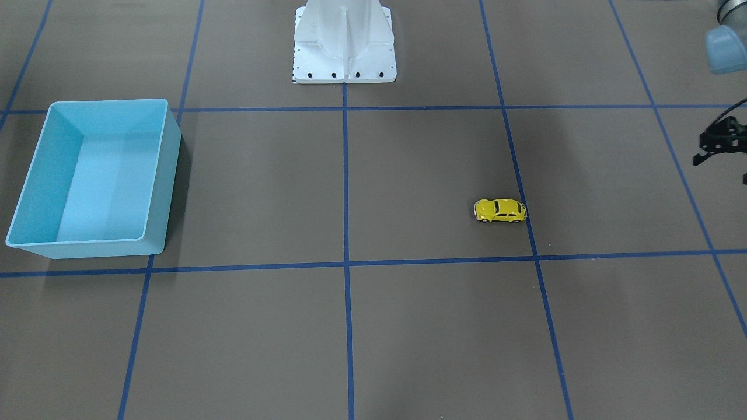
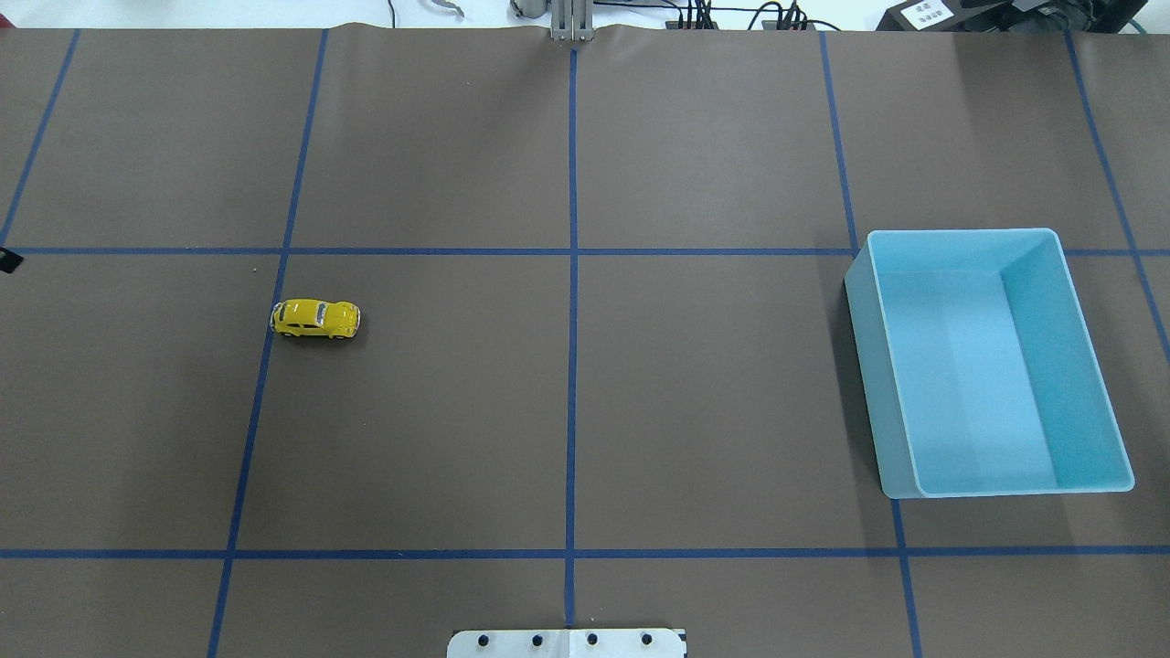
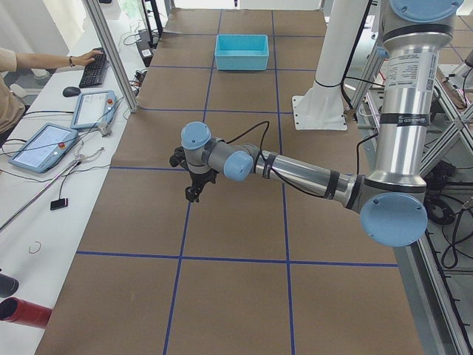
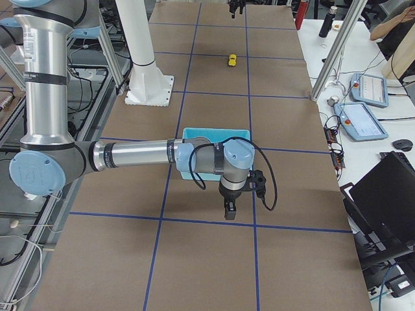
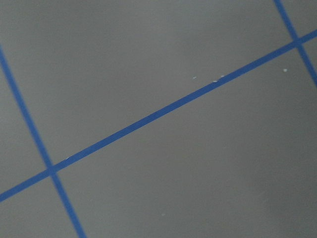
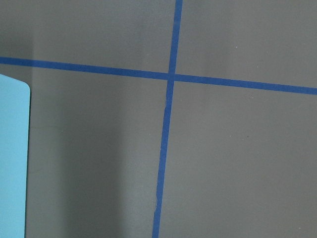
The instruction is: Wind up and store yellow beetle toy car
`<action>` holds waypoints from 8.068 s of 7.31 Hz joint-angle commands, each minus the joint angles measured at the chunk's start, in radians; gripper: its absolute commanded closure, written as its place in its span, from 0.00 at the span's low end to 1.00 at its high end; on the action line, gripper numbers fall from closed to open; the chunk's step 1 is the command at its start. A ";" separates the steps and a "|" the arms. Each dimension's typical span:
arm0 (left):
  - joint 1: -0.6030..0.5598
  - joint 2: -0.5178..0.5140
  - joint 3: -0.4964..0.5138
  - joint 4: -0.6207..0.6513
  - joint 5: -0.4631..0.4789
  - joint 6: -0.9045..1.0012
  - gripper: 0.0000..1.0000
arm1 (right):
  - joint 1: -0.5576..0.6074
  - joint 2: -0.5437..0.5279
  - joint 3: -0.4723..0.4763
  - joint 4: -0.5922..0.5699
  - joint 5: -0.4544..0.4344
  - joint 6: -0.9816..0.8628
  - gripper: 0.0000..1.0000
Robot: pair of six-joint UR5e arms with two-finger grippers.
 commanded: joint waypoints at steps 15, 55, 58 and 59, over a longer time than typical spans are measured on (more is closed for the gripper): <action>0.454 -0.306 0.172 -0.086 0.359 0.512 0.00 | 0.001 0.004 -0.011 0.000 -0.002 0.002 0.00; 0.453 -0.399 0.261 -0.028 0.317 0.348 0.95 | -0.010 0.029 -0.034 0.000 -0.017 0.003 0.00; 0.448 -0.342 0.123 -0.027 0.320 0.456 0.97 | -0.010 0.030 -0.032 0.000 -0.017 0.002 0.00; 0.448 -0.296 0.061 -0.025 0.320 0.463 0.99 | -0.010 0.030 -0.032 0.000 -0.017 0.003 0.00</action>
